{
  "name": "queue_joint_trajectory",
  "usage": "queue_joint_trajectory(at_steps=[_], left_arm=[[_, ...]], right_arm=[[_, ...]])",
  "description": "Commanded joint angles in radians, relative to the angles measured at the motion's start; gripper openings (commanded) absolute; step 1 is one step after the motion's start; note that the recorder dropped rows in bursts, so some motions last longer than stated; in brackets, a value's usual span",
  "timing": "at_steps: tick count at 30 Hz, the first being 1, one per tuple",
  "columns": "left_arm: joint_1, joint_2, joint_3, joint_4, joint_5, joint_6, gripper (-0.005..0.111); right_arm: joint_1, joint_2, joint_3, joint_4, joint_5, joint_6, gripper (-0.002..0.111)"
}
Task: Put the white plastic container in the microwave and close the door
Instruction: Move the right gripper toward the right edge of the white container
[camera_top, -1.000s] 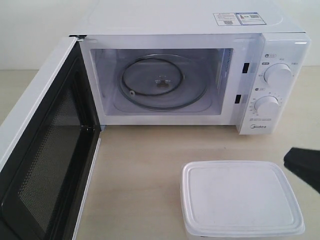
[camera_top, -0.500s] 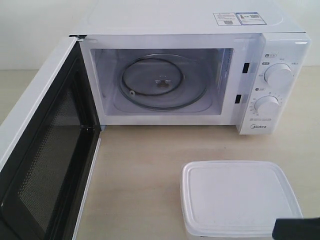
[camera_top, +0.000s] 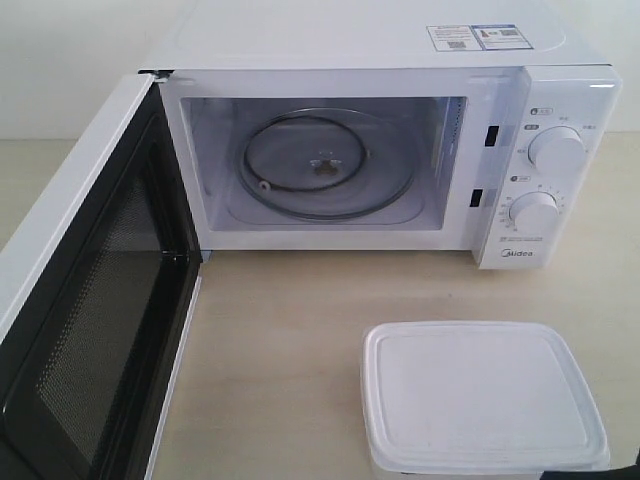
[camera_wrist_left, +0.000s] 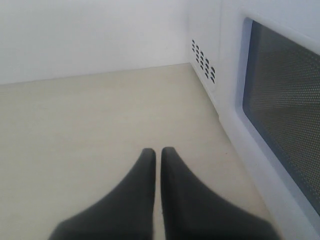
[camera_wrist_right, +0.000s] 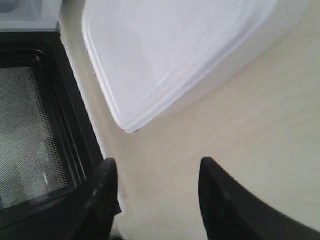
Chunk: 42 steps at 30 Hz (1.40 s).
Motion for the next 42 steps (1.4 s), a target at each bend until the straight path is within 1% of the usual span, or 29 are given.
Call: queue_joint_trajectory(at_steps=[1,9,13,17,25,29,42], left_arm=[[0.002,-0.003,0.003,-0.007,-0.001,-0.005,0.004],[0.002,-0.003,0.003,-0.007,-0.001,-0.005,0.004],[0.002,-0.003,0.003,-0.007,-0.001,-0.005,0.004],[0.002,-0.003,0.003,-0.007,-0.001,-0.005,0.004],[0.002,-0.003,0.003,-0.007,-0.001,-0.005,0.004],[0.002,-0.003,0.003,-0.007,-0.001,-0.005,0.004],[0.002,-0.003,0.003,-0.007,-0.001,-0.005,0.004]], right_arm=[[0.001,-0.002,0.006,0.052,-0.083,0.01,0.048],[0.001,0.003,0.006,0.052,-0.115,0.037,0.048],[0.001,0.08,0.006,0.052,-0.133,-0.032,0.048],[0.001,0.172,0.006,0.053,-0.148,-0.032,0.048],[0.001,0.268,0.006,0.149,-0.221,-0.067,0.048],[0.001,0.276,0.006,0.169,-0.263,-0.072,0.048],[0.001,0.276,0.006,0.176,-0.276,-0.074,0.048]])
